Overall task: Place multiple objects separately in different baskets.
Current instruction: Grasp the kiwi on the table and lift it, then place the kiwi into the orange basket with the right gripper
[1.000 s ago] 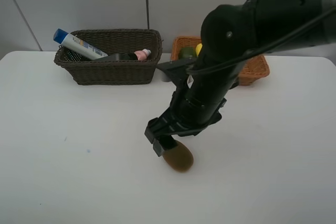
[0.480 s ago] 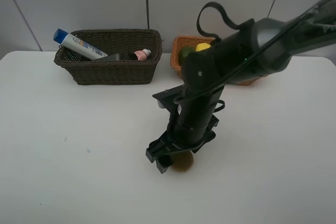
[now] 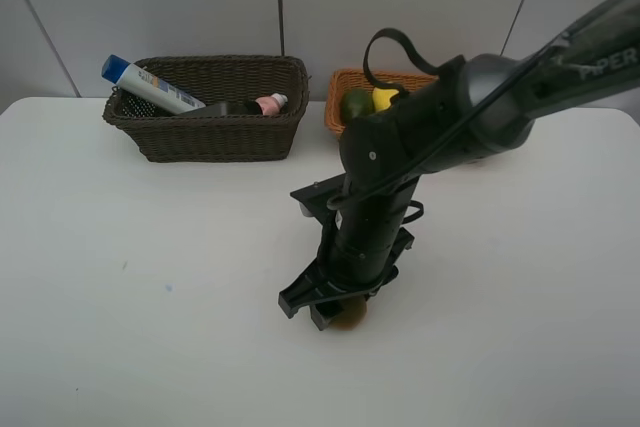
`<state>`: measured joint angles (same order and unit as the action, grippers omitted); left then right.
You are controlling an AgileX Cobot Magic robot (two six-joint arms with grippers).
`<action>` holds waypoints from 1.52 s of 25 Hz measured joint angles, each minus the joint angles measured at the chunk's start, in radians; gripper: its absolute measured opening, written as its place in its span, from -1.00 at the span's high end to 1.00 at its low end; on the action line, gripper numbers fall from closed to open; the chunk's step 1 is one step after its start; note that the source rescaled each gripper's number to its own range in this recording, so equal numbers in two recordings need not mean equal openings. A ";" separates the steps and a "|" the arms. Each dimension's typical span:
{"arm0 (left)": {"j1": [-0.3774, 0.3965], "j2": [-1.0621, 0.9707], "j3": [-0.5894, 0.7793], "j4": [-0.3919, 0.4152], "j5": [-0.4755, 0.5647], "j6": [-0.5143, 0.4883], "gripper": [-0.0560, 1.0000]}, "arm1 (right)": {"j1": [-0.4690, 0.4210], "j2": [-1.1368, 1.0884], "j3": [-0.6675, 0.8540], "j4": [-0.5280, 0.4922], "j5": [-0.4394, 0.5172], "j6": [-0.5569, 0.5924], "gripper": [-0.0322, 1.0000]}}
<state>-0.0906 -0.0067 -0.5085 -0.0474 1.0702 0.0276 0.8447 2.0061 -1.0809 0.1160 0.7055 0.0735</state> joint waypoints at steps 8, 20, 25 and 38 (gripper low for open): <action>0.000 0.000 0.000 0.000 0.000 0.000 -0.99 | -0.011 -0.131 -0.006 -0.045 0.039 0.000 0.27; 0.000 0.000 0.000 0.000 0.000 0.000 -0.99 | -0.473 -0.230 -0.296 -0.177 0.064 0.000 0.27; 0.000 0.000 0.000 0.000 0.000 0.000 -0.99 | -0.548 -0.172 -0.359 -0.184 0.041 -0.003 0.27; 0.000 0.000 0.000 0.000 0.000 0.000 -0.99 | -0.703 0.087 -0.453 -0.196 -0.199 -0.003 0.27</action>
<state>-0.0906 -0.0067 -0.5085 -0.0474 1.0702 0.0276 0.1418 2.0933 -1.5340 -0.0802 0.5066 0.0702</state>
